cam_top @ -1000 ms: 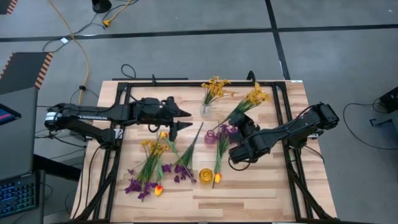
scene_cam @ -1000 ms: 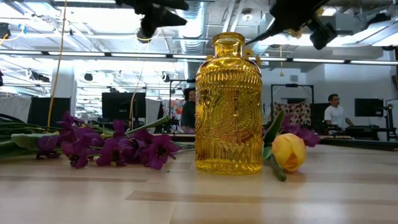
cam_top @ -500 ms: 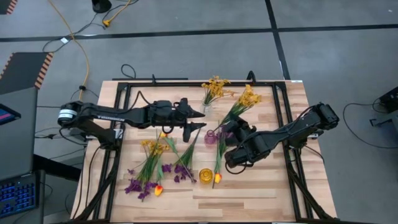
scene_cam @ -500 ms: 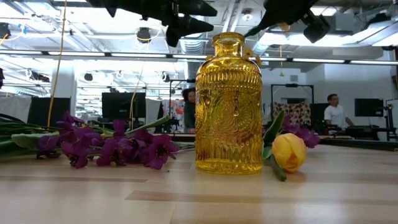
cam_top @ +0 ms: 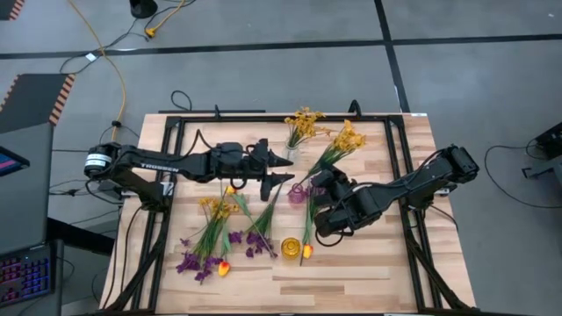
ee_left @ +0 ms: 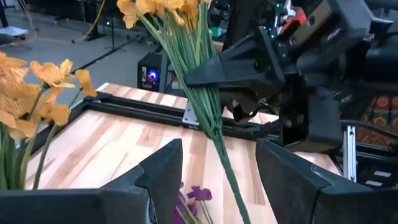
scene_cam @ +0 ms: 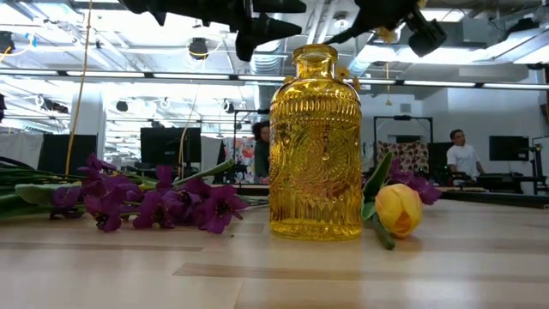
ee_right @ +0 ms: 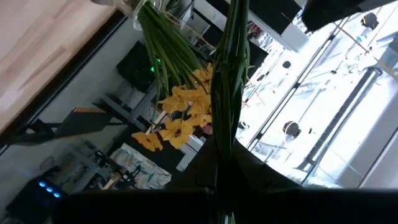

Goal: Sort flowers into vase by color
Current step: Put the right yellow flowers into the transparent vase

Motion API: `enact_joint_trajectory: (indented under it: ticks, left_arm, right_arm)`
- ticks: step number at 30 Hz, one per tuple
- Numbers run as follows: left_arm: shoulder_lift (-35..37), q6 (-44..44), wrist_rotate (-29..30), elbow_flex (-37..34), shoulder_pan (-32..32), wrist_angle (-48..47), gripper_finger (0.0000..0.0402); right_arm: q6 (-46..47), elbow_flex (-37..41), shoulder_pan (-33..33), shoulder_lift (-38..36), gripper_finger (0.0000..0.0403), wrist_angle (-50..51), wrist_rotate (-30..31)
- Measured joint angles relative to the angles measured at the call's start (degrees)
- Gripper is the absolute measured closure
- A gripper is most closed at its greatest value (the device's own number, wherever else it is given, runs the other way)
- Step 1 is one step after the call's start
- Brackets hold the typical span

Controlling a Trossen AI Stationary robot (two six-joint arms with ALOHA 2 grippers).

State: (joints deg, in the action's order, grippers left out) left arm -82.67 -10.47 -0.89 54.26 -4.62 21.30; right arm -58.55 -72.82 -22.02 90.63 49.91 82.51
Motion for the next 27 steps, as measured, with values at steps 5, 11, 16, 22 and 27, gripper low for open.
enact_joint_trajectory:
  ticks: [5, 11, 16, 22, 27]
  left_arm:
    - [0.0, -0.5, 0.0, 0.0, 0.1, 0.6, 0.021]
    - [0.0, -1.1, -0.4, 0.0, 0.7, 0.4, 0.021]
    - [0.0, -1.4, -0.4, 0.0, 1.5, 0.4, 0.021]
    - [0.0, -3.9, 0.1, 0.0, 1.8, -1.2, 0.021]
    - [0.0, -5.6, 0.1, 0.0, 1.8, -1.4, 0.021]
  right_arm:
    - [-8.6, 0.0, 0.0, 0.0, 0.036, -4.7, -3.3]
    - [-16.0, 0.0, 0.0, 0.0, 0.036, -12.8, -7.4]
    - [-21.3, 0.0, 0.0, 0.0, 0.036, -20.4, -8.4]
    - [-26.4, 0.0, 0.0, 0.0, 0.036, -26.0, -11.6]
    - [-26.6, 0.0, 0.0, 0.0, 0.036, -26.9, -12.2]
